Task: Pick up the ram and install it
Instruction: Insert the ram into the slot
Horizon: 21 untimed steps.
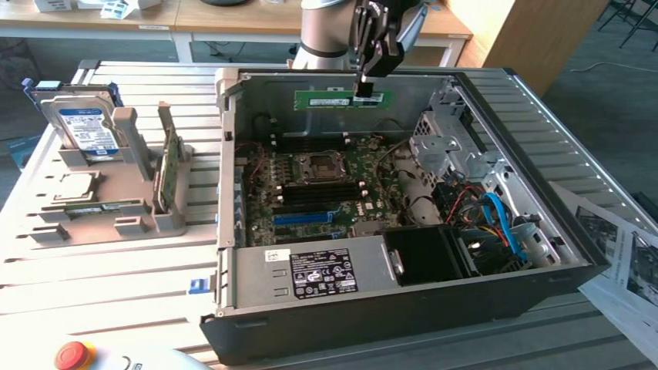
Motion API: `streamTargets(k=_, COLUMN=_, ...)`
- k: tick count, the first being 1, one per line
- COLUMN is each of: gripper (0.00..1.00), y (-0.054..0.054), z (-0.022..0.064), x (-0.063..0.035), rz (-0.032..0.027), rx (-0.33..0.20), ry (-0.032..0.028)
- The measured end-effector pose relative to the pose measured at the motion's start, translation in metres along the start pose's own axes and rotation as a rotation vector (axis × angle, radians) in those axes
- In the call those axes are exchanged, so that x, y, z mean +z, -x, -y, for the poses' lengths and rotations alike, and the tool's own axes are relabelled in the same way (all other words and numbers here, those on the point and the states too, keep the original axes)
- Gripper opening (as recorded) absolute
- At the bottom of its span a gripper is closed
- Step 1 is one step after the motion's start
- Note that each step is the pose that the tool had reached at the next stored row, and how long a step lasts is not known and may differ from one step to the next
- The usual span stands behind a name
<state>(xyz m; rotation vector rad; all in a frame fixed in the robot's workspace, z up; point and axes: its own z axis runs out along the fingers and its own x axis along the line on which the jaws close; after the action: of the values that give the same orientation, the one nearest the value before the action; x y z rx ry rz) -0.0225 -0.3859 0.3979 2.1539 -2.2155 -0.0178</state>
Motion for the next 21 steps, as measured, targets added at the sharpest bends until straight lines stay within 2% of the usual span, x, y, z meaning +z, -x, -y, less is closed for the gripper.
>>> streamTargets(k=21, gripper=0.12, y=0.000, z=-0.0009, x=0.0218, rz=0.0006, rx=0.015, ry=0.0001)
